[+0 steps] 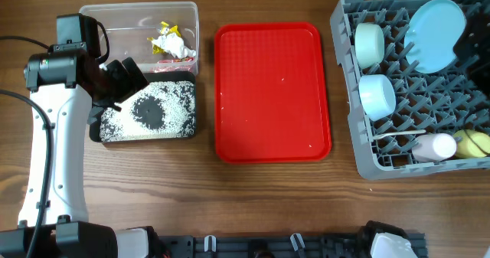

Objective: Sort waste into correct bins and load items into the dishwasher rack

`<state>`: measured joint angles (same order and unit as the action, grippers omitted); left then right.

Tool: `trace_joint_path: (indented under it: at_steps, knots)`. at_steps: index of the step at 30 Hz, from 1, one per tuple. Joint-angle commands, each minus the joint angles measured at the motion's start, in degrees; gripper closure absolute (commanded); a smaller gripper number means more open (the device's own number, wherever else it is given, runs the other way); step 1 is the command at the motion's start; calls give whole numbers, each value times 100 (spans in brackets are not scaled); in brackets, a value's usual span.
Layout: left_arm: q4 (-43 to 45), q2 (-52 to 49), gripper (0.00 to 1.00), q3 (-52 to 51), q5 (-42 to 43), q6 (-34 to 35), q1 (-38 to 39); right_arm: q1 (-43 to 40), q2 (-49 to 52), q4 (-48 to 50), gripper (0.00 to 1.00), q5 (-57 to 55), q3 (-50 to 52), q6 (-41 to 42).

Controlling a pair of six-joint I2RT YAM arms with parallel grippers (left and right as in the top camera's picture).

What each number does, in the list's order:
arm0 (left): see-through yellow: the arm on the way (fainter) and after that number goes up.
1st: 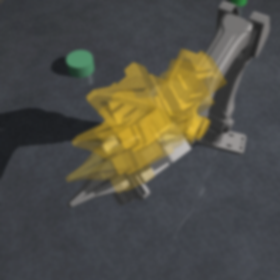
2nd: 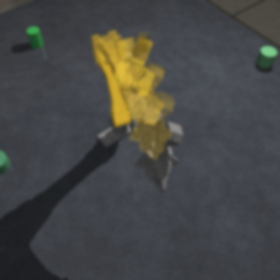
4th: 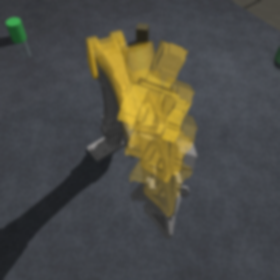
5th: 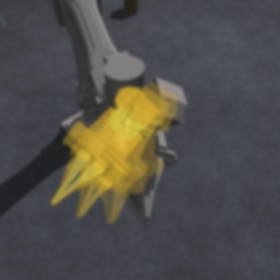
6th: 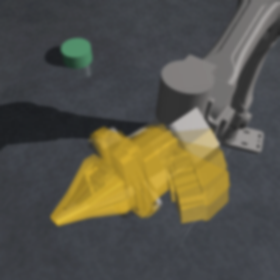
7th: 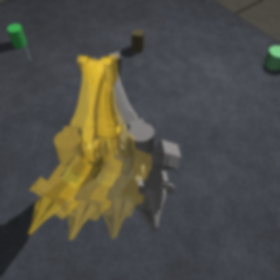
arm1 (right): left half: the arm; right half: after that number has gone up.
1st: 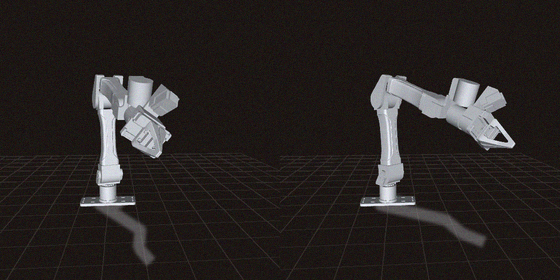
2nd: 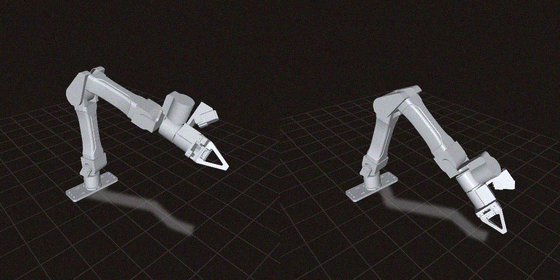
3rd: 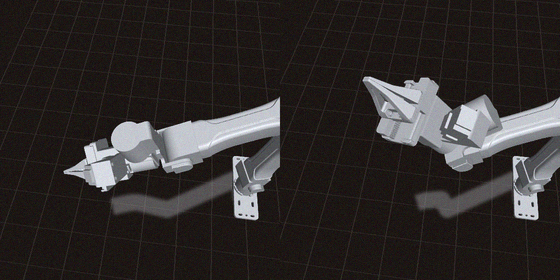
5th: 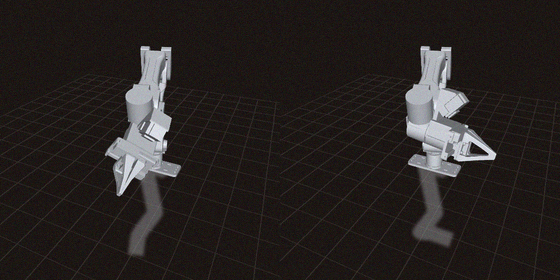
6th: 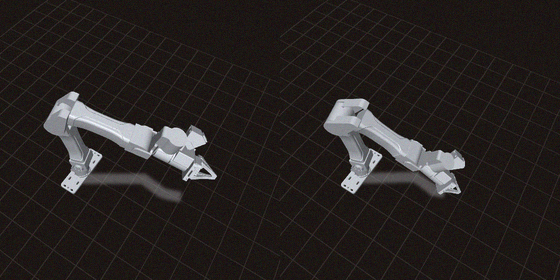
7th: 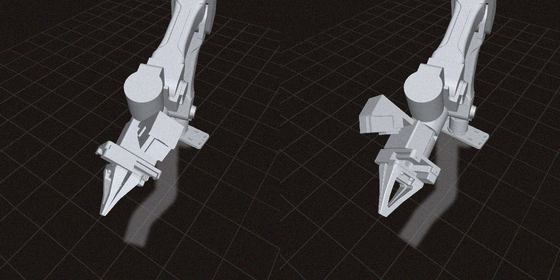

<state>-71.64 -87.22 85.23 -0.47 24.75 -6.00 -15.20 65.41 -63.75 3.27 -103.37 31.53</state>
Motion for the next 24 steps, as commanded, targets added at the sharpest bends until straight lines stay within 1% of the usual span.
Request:
trace_joint_path:
  at_steps: [1,3,4,5,6,8,9,10,11,13,14,15,16,17,18,20,22,24]
  knots:
    - [24,-24,0,-7,46,13,-28,101,221,-343,0,81,46,-94]
    - [24,-24,0,-7,44,13,-28,763,79,-304,0,63,173,-90]
    - [24,-24,0,-7,46,13,-28,1335,-72,-129,0,61,291,-55]
    - [24,-24,0,-7,44,13,-28,1637,-219,232,0,-24,466,39]
    - [24,-24,0,-7,46,13,-28,1899,-396,643,0,-348,730,33]
    - [24,-24,0,-7,44,13,-28,2203,-918,1790,0,-966,1779,164]
    - [24,-24,0,-7,44,13,-28,2264,-1248,2444,0,-1117,2439,140]
    - [24,-24,0,-7,44,13,-28,2275,-1714,3163,0,-1259,3348,129]
    - [24,-24,0,-7,44,13,-28,2275,-2234,3875,0,-1270,4282,-385]
    - [24,-24,0,-7,46,13,-28,2273,-3001,4634,0,-1062,5475,-1515]
    - [24,-24,0,-7,44,13,-28,2273,-3589,5001,0,-697,6251,-2612]
    - [24,-24,0,-7,44,13,-28,2273,-3888,5128,0,-341,6616,-3309]
    - [24,-24,0,-7,46,13,-28,2262,-4286,5263,0,234,7075,-4183]
    - [24,-24,0,-7,46,13,-28,2127,-4848,5536,0,968,7735,-4881]
    - [24,-24,0,-7,44,13,-28,2004,-5143,5803,0,1167,8107,-4861]
    - [24,-24,0,-7,46,13,-28,1775,-5807,6325,0,1167,8876,-4266]
    - [24,-24,0,-7,46,13,-28,1633,-6408,6415,0,1147,9429,-3842]
    - [24,-24,0,-7,46,13,-28,1528,-6520,6457,0,1016,9753,-3340]
